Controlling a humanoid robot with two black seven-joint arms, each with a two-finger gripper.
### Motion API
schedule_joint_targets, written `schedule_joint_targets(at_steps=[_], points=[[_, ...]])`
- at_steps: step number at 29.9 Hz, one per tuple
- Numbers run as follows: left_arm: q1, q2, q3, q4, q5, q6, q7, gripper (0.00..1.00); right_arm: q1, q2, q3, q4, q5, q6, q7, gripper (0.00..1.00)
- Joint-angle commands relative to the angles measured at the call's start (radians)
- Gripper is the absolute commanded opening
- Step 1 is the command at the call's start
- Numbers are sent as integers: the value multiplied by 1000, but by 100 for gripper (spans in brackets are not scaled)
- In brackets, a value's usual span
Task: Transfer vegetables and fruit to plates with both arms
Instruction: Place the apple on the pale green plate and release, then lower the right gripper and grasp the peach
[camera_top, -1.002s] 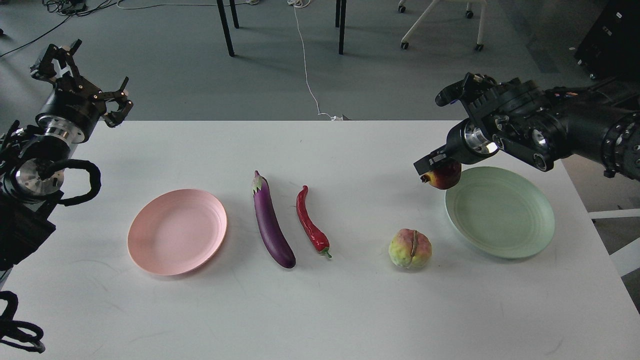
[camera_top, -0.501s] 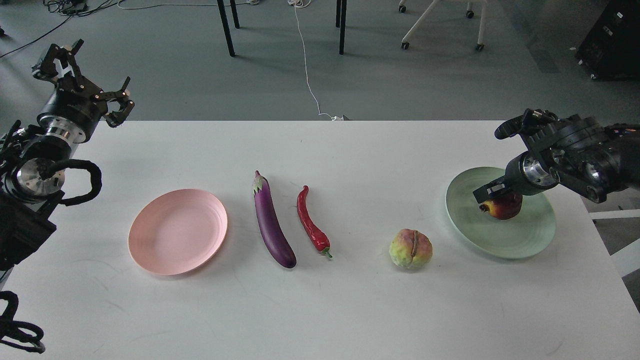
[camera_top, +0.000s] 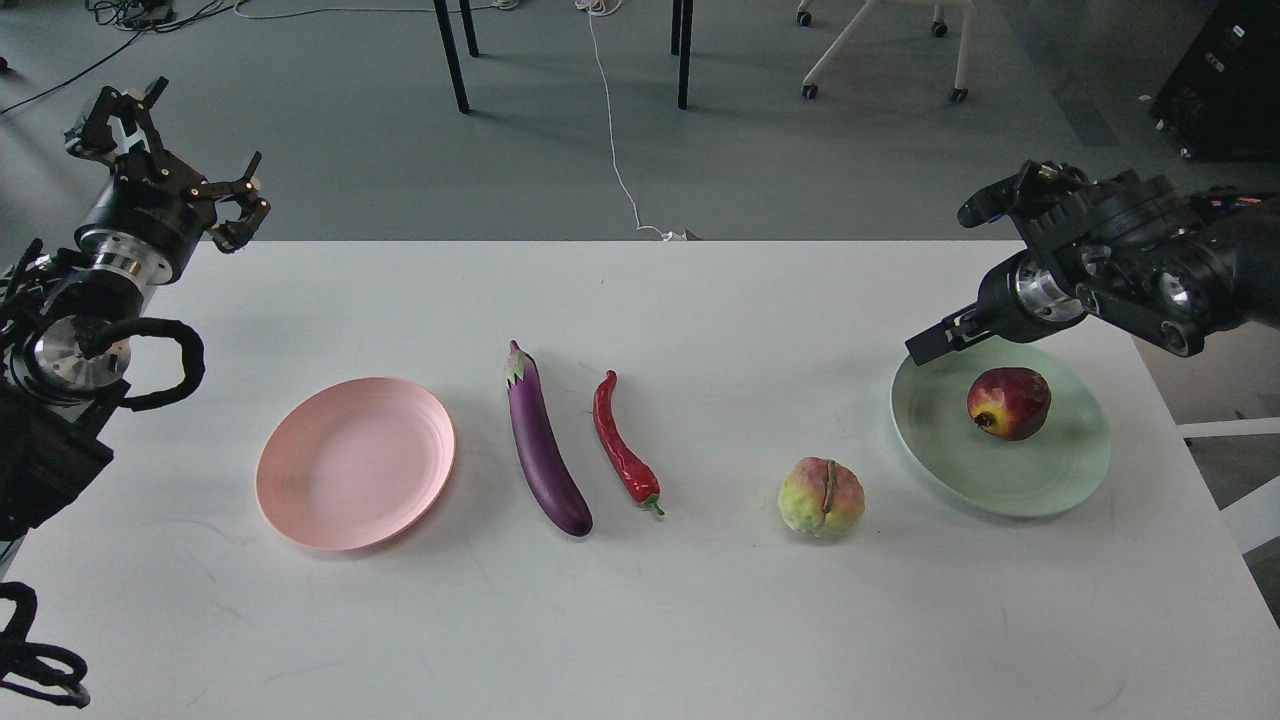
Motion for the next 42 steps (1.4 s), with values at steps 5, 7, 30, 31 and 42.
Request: schedule_joint_targets(at_steps=[5, 7, 30, 31, 42], points=[[2, 31, 1, -6, 0, 0, 0, 99, 71, 44, 3, 242, -1, -2, -1, 98], [3, 31, 1, -6, 0, 0, 0, 99, 84, 49, 5, 263, 0, -3, -1, 98], [14, 48, 1, -1, 0, 0, 0, 99, 106, 75, -67, 374, -13, -14, -1, 89], [16, 48, -1, 0, 0, 0, 0, 99, 104, 76, -69, 383, -19, -14, -1, 84], [14, 42, 1, -1, 0, 0, 0, 99, 155, 70, -52, 378, -27, -14, -2, 59]])
